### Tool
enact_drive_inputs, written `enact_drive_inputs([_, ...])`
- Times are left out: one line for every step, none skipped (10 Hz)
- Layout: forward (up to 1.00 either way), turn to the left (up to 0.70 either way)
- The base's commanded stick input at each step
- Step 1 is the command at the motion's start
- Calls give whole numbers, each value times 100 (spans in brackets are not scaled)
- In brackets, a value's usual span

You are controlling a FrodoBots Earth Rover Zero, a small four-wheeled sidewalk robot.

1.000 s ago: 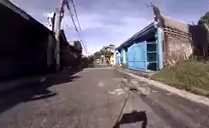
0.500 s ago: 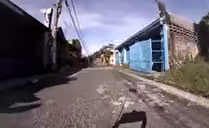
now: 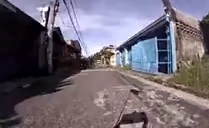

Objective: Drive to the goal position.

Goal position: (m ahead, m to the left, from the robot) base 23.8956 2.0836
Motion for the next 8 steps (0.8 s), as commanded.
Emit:
enact_drive_inputs([100,0])
enact_drive_inputs([100,0])
enact_drive_inputs([100,0])
enact_drive_inputs([100,0])
enact_drive_inputs([100,0])
enact_drive_inputs([100,0])
enact_drive_inputs([100,0])
enact_drive_inputs([100,0])
